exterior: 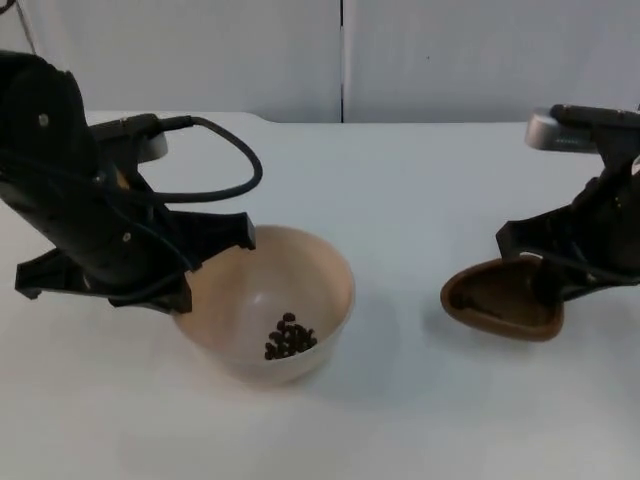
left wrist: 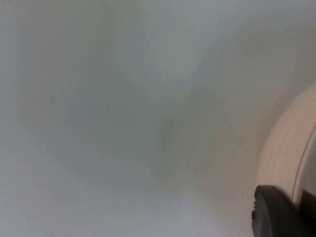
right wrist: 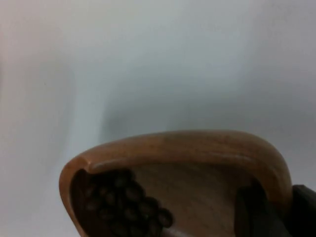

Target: Pick up the bowl with the left hand and pour the coffee beans from the cup into the bowl with the right hand.

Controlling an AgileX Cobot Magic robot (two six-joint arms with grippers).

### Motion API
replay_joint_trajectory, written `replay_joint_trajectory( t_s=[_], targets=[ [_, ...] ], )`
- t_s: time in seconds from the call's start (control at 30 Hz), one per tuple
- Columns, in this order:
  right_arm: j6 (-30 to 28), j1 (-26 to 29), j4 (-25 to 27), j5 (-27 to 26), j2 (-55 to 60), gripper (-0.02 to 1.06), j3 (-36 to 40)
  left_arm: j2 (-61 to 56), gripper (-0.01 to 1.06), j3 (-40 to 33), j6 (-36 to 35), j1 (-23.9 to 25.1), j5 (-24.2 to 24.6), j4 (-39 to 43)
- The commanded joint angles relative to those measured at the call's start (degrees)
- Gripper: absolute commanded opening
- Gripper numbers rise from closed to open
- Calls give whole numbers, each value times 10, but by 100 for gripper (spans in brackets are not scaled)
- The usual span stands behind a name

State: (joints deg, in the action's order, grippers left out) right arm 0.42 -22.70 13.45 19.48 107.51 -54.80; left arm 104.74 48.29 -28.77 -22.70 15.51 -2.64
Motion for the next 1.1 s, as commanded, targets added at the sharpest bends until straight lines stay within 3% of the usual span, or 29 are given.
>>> replay_joint_trajectory(
  t_s=[0.0,0.47,1.07],
  targets=[
    [2,2,2,3,10,0,1,9,0,-1,0,1,-12,-9],
    [28,2,2,-46,73,0,1,12,0,-1,0,1,-7,-6],
    [32,2,20,-48,73,0,0,12,0,0,0,1,18,1]
  ],
)
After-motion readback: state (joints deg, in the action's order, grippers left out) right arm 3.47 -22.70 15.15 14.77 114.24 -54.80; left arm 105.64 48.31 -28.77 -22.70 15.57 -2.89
